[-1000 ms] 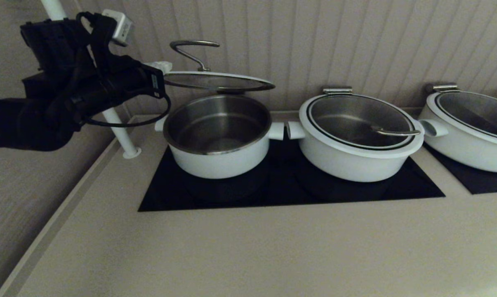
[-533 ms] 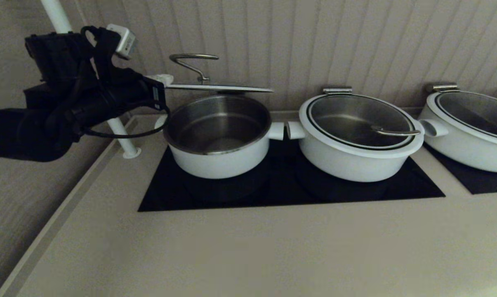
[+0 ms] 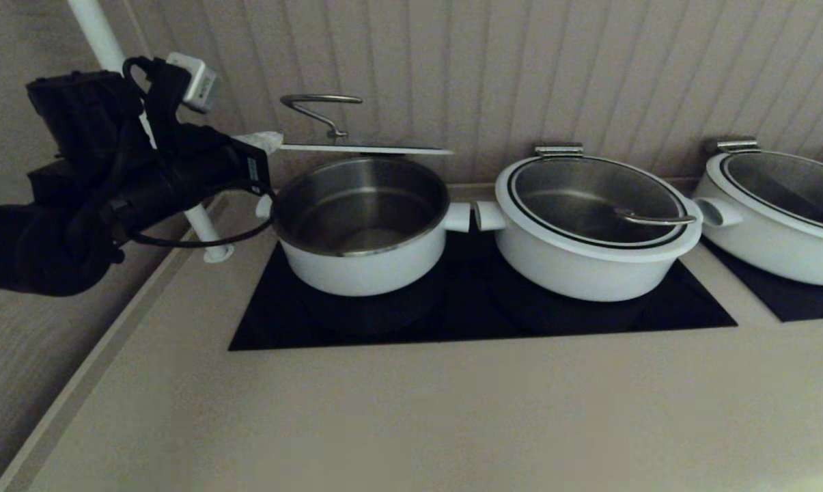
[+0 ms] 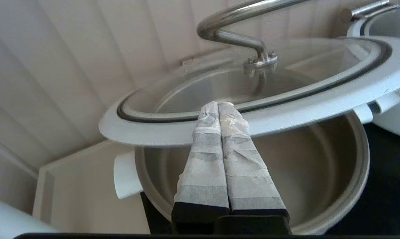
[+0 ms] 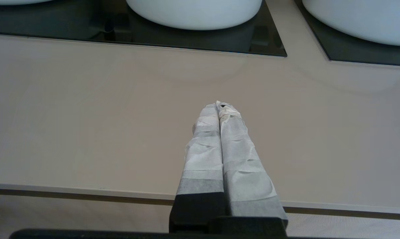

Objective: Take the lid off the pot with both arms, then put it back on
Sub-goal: Close the pot lid

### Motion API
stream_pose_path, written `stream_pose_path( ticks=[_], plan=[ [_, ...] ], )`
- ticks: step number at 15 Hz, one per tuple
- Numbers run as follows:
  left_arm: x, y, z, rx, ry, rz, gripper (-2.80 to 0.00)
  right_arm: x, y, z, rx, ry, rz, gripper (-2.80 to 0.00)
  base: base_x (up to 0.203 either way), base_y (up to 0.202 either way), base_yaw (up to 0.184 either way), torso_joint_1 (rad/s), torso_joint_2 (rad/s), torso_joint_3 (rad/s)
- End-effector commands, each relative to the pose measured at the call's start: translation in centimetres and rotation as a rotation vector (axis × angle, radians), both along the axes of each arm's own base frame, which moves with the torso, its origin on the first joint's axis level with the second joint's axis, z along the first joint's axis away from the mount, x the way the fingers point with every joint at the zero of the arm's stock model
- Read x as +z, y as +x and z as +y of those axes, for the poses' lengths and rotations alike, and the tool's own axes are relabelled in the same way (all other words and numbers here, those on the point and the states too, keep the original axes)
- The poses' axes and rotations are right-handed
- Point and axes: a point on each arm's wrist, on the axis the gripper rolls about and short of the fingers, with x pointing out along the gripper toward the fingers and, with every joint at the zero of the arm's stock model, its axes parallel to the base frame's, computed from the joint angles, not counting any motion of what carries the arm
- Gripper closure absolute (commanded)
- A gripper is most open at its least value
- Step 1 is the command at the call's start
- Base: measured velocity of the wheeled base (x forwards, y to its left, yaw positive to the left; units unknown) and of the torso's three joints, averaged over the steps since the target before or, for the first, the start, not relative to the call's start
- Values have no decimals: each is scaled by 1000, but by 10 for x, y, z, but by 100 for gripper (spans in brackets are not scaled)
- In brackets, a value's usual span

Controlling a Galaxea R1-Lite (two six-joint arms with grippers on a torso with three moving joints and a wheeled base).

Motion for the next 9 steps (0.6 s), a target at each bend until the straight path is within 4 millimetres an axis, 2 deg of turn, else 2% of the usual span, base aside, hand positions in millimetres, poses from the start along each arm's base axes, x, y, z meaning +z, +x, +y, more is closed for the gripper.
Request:
stream_pose_path(
  ticks=[1,9],
  plan=[
    [-2,-3,0,-1,0,5,0,0,0,0,1,-1,1,0,0,0,0,0,0,0],
    [-5,1,0,-3,1,14,0,0,0,0,1,-1,1,0,0,0,0,0,0,0]
  ],
)
